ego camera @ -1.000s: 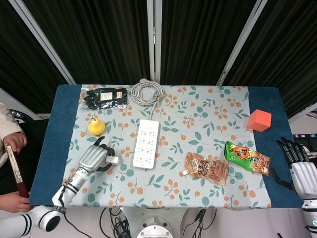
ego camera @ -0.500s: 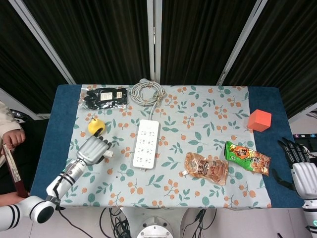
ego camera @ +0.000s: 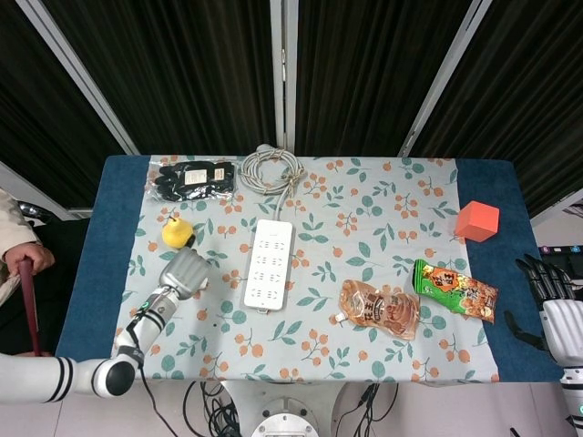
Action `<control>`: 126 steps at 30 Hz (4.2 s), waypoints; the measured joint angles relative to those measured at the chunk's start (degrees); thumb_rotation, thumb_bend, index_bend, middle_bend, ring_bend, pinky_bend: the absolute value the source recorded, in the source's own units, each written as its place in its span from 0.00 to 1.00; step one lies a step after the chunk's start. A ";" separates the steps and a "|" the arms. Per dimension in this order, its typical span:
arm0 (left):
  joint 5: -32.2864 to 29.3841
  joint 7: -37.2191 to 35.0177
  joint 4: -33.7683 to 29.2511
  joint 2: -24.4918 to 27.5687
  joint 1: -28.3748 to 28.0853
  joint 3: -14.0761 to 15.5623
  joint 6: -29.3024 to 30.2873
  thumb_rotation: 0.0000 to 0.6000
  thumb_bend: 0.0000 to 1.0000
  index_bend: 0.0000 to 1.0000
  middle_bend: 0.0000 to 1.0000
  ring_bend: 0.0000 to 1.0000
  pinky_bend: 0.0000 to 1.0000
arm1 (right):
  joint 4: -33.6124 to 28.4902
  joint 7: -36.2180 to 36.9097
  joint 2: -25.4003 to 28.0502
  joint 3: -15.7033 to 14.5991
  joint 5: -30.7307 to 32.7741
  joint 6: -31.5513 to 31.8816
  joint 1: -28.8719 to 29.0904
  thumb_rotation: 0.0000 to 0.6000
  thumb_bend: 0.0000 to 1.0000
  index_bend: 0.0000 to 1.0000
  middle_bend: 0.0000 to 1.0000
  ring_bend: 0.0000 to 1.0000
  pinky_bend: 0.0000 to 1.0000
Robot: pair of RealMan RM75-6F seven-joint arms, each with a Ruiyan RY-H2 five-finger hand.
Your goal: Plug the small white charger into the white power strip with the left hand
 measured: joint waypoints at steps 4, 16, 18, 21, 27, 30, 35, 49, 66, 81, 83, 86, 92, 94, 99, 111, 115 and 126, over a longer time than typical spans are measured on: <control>-0.17 -0.83 -0.02 -0.74 -0.50 0.98 1.55 1.00 0.22 0.41 0.51 0.40 0.08 | 0.12 0.05 -0.12 -0.01 -0.09 -0.07 0.05 1.00 0.30 0.00 0.00 0.00 0.00; 1.70 -4.00 -0.71 -1.20 -0.84 2.91 3.31 1.00 0.21 0.32 0.41 0.39 0.08 | -0.12 -0.18 0.02 0.08 -0.04 -0.08 0.01 1.00 0.30 0.00 0.00 0.00 0.00; 2.30 -4.94 -1.10 -1.01 -0.64 2.88 3.95 1.00 0.21 0.31 0.39 0.37 0.08 | -0.19 -0.20 0.07 0.09 -0.07 -0.13 0.05 1.00 0.30 0.00 0.00 0.00 0.00; 3.66 -7.37 -2.14 -0.31 0.29 2.60 5.67 1.00 0.21 0.29 0.36 0.34 0.08 | -0.23 -0.21 0.17 0.15 -0.13 -0.24 0.17 1.00 0.30 0.00 0.00 0.00 0.00; 8.10 -17.26 -3.27 1.21 4.75 1.96 9.75 1.00 0.21 0.29 0.36 0.34 0.09 | 0.04 0.05 0.08 0.21 -0.26 -0.52 0.45 1.00 0.30 0.00 0.00 0.00 0.00; 10.58 -24.49 -2.74 1.15 7.87 1.60 11.62 1.00 0.21 0.30 0.37 0.34 0.11 | 0.36 0.30 -0.16 0.18 -0.28 -0.69 0.53 1.00 0.30 0.00 0.00 0.00 0.00; 16.55 -38.40 0.55 -1.54 13.84 1.15 14.90 1.00 0.22 0.30 0.36 0.32 0.12 | 0.39 0.20 -0.11 0.30 -0.29 -0.61 0.63 1.00 0.30 0.00 0.00 0.00 0.00; 25.14 -49.94 11.59 -10.64 22.22 -1.20 17.51 1.00 0.22 0.32 0.35 0.32 0.12 | -4.62 -4.25 4.67 2.12 -0.83 1.92 0.84 1.00 0.30 0.00 0.00 0.00 0.00; 26.01 -50.64 13.60 -12.44 23.64 -4.04 13.51 1.00 0.30 0.37 0.39 0.32 0.12 | -3.13 -2.57 3.32 1.62 0.00 1.36 0.39 1.00 0.30 0.00 0.00 0.00 0.00; 28.44 -51.94 15.37 -12.14 23.52 -5.76 11.45 1.00 0.45 0.63 0.65 0.45 0.19 | -3.48 -2.75 3.04 1.61 0.07 1.53 0.18 1.00 0.30 0.00 0.00 0.00 0.00; 29.12 -51.57 14.60 -11.11 22.83 -6.17 10.77 1.00 0.45 0.63 0.65 0.46 0.21 | -3.39 -2.73 2.95 1.59 -0.02 1.49 0.22 1.00 0.30 0.00 0.00 0.00 0.00; 30.10 -49.60 12.34 -8.86 21.01 -7.00 9.19 1.00 0.45 0.63 0.65 0.46 0.24 | -3.23 -2.56 2.77 1.59 -0.13 1.37 0.35 1.00 0.30 0.00 0.00 0.00 0.00; 30.58 -41.49 7.97 -4.31 14.30 -9.84 2.77 1.00 0.46 0.63 0.65 0.49 0.36 | -2.85 -2.29 2.34 1.58 -0.32 1.10 0.59 1.00 0.30 0.00 0.00 0.00 0.00; 29.72 -39.97 7.47 -3.44 11.74 -11.00 -0.26 1.00 0.46 0.63 0.65 0.52 0.42 | -2.72 -2.17 2.24 1.55 -0.26 0.90 0.66 1.00 0.30 0.00 0.00 0.00 0.00; 24.64 -38.64 9.02 -2.59 4.13 -14.46 -8.92 1.00 0.47 0.63 0.67 0.59 0.52 | -2.49 -1.95 2.19 1.66 0.21 0.48 0.79 1.00 0.30 0.00 0.00 0.00 0.00; 19.03 -42.37 21.90 -5.65 -4.56 -15.89 -17.16 1.00 0.47 0.63 0.68 0.59 0.52 | -2.76 -2.26 2.41 2.17 1.73 -1.03 1.33 1.00 0.30 0.00 0.00 0.00 0.00; 18.67 -44.17 23.82 -6.63 -5.73 -15.28 -18.28 1.00 0.47 0.63 0.68 0.59 0.52 | -2.80 -2.45 2.25 2.19 2.04 -1.55 1.50 1.00 0.30 0.00 0.00 0.00 0.00; 17.99 -46.21 28.78 -9.83 -9.16 -13.79 -20.36 1.00 0.47 0.63 0.68 0.58 0.52 | -2.92 -2.73 2.41 2.23 2.63 -1.99 1.48 1.00 0.30 0.00 0.00 0.00 0.00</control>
